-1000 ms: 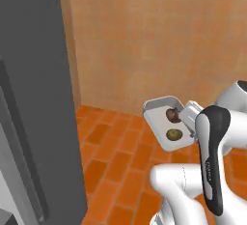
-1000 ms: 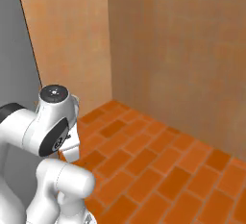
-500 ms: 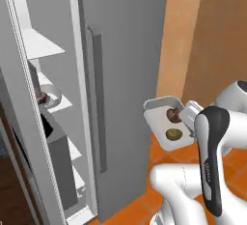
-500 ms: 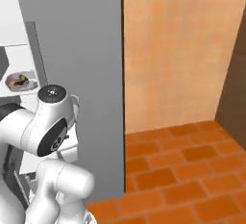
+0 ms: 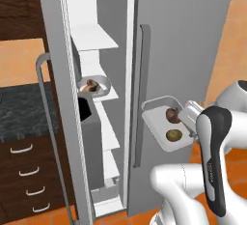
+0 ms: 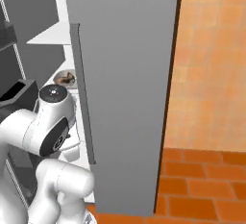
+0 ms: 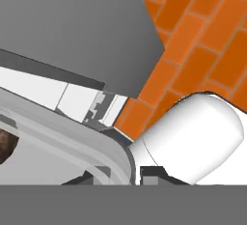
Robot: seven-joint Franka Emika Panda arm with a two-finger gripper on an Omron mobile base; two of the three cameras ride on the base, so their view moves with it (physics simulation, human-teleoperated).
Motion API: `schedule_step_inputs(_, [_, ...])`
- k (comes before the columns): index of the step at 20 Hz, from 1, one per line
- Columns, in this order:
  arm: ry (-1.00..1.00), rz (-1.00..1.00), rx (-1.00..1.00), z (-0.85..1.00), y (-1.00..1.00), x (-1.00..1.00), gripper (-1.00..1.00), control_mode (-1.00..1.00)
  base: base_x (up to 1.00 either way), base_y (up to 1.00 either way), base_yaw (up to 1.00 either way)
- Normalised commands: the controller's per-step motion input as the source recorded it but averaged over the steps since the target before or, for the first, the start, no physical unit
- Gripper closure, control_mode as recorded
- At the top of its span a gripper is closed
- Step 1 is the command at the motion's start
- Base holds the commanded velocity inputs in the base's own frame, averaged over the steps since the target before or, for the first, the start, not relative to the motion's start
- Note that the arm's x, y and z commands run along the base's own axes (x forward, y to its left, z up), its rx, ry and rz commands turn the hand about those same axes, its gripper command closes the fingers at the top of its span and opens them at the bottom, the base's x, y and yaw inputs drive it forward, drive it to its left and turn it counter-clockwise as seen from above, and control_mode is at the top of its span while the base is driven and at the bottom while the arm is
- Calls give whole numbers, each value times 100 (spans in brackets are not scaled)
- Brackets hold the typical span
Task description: Take the meat container that has the steak and place it on the second highest rack of the freezer. Then take the vegetable container that has the potato and mushroom and place it on the highest rack of the freezer.
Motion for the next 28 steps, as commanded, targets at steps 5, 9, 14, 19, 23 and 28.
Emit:
schedule_step_inputs(5, [0, 0, 0, 0, 0, 0, 100, 100, 64, 37, 25])
schedule_step_inputs(9, [0, 0, 0, 0, 0, 0, 100, 100, 26, 33, 40])
schedule_step_inputs(14, [0, 0, 0, 0, 0, 0, 100, 100, 37, 4, 44])
schedule_step_inputs(19, [0, 0, 0, 2, 0, 0, 100, -100, 9, 0, 1])
schedule_step_inputs(23, [-15, 2, 1, 78, -2, 52, 100, -100, 0, 0, 0])
schedule_step_inputs(28, [0, 1, 4, 100, 13, 98, 100, -100, 0, 0, 0])
